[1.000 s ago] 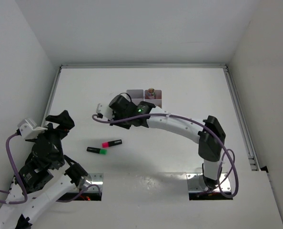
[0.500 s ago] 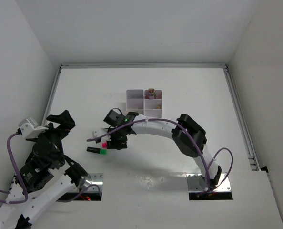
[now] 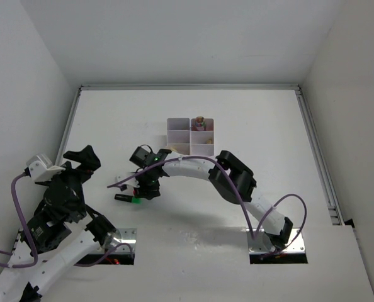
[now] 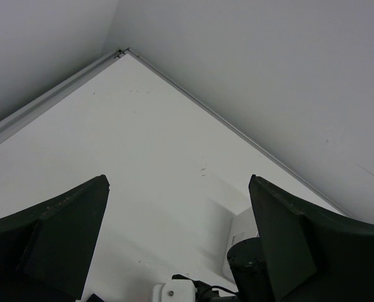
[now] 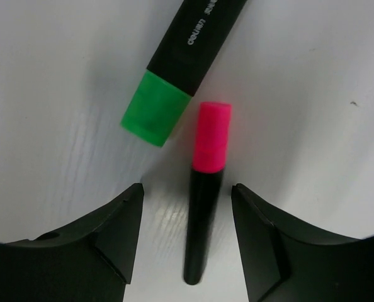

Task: Sort the stationery into containers
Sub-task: Pick up the pen from the center of the board.

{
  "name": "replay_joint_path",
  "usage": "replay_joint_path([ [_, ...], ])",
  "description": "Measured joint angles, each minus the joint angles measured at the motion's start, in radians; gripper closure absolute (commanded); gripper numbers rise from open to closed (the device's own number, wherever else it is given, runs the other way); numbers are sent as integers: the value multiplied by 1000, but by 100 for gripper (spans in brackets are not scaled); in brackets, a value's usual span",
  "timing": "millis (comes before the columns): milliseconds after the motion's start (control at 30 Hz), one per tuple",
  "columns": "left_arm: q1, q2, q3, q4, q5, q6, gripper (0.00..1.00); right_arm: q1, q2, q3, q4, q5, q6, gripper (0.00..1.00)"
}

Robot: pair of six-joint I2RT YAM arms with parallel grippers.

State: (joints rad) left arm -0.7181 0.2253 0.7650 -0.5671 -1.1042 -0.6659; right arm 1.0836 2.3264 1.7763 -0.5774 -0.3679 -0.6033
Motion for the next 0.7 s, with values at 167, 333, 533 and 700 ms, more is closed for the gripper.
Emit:
replay_joint_path([
  [167,0,0,0,0,3,0,1,0,14,25,-5,0,-1,43],
  [333,0,0,0,0,8,0,1,-2,24,34,-22,-6,-4,65],
  [533,0,-1,-3,0,8,0,1,-2,31,49,-42,-6,-9,81],
  [700,0,-4,-3,0,8,0,1,-2,31,50,-51,-7,-13,100],
])
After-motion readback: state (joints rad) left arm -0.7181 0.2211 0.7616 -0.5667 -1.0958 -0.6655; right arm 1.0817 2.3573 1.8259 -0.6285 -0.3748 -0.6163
